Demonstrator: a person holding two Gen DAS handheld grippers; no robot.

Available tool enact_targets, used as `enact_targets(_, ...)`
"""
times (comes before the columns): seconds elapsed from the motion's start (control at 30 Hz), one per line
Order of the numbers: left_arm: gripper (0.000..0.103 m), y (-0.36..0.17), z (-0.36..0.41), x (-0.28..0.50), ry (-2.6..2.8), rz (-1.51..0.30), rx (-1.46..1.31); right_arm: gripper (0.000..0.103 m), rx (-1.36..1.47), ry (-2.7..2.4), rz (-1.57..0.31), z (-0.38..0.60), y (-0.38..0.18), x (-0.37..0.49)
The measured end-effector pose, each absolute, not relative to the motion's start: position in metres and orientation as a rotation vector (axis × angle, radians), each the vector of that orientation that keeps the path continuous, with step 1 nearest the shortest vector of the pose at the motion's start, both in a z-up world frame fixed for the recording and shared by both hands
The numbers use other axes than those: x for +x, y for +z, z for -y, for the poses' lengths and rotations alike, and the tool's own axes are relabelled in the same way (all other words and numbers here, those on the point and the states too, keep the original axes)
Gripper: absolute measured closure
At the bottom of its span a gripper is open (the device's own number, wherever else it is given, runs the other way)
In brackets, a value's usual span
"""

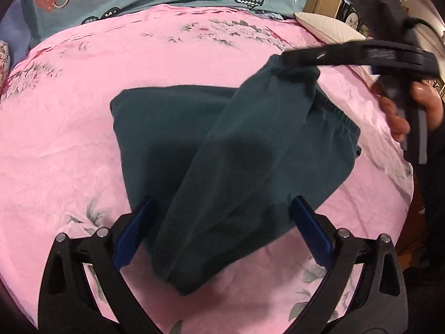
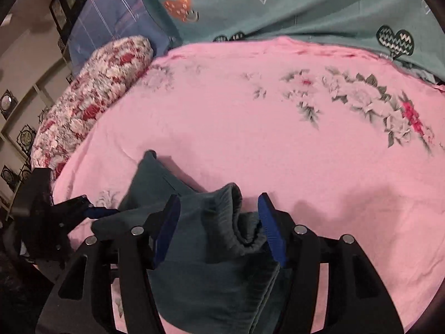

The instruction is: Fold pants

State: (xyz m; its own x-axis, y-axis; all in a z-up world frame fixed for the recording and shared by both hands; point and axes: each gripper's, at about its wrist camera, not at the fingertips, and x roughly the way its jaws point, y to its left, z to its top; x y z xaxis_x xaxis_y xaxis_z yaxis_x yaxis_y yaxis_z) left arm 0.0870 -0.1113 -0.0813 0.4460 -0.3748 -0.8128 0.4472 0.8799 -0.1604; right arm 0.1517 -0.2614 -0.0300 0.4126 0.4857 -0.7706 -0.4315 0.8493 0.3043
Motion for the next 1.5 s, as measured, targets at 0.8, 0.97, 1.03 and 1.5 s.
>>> enact_targets(0.8,0.002,-0.093,0.116,0.061,-0.540,-0.993,0.275,0.040,0.125,0.551,-0.923,0.326,-0.031,0.053)
enact_targets(0.97,0.002,-0.072,0.114,0.059,-0.519,-0.936,0.227,0.041,0.130,0.493,-0.963,0.308,-0.039,0.094)
enact_targets(1.03,0.002,-0.056,0.116,0.052,-0.540,-0.861,0.209,0.051,0.117,0.508,-1.025,0.300,-0.052,0.103)
enact_targets(1.5,0.002,-0.067,0.156,0.089,-0.529,-0.855,0.226,0.084,0.214,0.583,-0.831,0.309,-0.015,0.085)
